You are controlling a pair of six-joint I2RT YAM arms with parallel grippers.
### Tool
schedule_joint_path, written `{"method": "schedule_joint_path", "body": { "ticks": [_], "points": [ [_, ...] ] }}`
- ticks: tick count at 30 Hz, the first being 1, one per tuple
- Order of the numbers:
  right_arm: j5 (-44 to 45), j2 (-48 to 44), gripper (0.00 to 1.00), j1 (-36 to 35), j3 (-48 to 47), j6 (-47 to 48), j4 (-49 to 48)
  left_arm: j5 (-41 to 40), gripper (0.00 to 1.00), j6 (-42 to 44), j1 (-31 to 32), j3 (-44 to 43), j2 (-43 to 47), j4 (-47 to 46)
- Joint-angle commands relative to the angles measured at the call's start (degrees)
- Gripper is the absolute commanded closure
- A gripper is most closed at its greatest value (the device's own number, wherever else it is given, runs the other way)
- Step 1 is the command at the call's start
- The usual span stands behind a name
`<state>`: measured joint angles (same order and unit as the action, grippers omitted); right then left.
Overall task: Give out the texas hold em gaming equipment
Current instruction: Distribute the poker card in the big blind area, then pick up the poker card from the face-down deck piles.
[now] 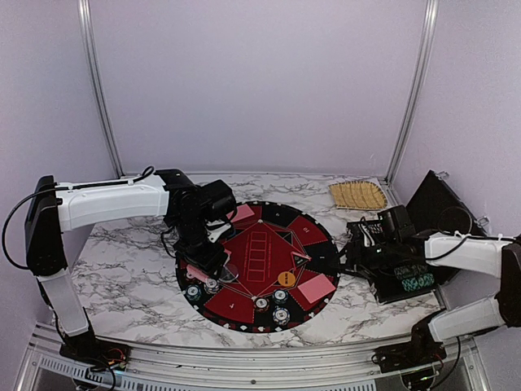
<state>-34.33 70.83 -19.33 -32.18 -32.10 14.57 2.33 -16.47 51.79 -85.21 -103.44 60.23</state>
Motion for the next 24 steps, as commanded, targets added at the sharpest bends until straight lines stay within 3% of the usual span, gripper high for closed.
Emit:
{"method": "schedule_joint_path", "body": {
  "ticks": [1,15,19,24],
  "points": [
    [-3.9,3.7,0.43,-3.9,-5.1,-3.9,-7.0,0.9,0.61,0.6,-0.2,0.1,2.7,-0.1],
    [-15.0,25.4,0.44,-18.4,-23.4,-16.4,-27.1,1.6,0.61,2.7,1.1,-0.2,3.5,-0.8],
    [-17.3,29.6,0.44,-20.5,-25.4,-22.5,-34.5,1.7,0.61,3.2,1.4,-0.8,3.6,-0.8],
    [-18.1,33.5,0.44,-22.2,-28.7,-25.6,-36.9,1.6,0.61,3.5,1.6,-1.7,3.4,-0.9]
  ]
}}
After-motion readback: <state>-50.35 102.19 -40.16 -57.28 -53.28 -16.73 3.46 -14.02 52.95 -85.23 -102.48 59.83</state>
